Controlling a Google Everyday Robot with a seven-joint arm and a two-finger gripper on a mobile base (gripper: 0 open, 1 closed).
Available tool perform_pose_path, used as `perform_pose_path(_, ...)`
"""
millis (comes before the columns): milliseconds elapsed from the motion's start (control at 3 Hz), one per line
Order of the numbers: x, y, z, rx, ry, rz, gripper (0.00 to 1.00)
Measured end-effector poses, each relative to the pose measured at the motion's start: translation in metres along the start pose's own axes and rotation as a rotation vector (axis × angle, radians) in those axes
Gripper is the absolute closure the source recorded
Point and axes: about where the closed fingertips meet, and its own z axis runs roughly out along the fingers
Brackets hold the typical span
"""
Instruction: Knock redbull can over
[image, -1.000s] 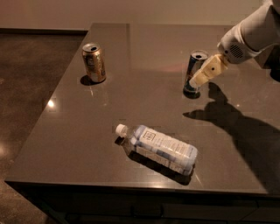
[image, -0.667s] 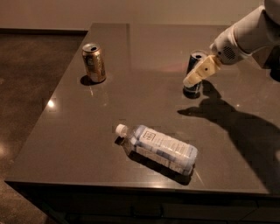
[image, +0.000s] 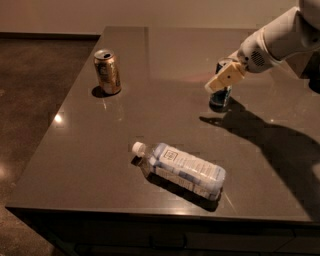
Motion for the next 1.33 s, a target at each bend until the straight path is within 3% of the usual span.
perform_pose_path(333,-0.005,0.006,-0.004,-0.034,-0.031,0.011,0.51)
perform_pose_path(667,-0.011,0.012,-0.010,-0.061,-0.021,0.004,0.72)
perform_pose_path(1000,-0.021,0.020,-0.020,-0.083,0.048,-0.031,0.95)
perform_pose_path(1333,-0.025,0.033,-0.017,-0.141,0.196,-0.089,1.00)
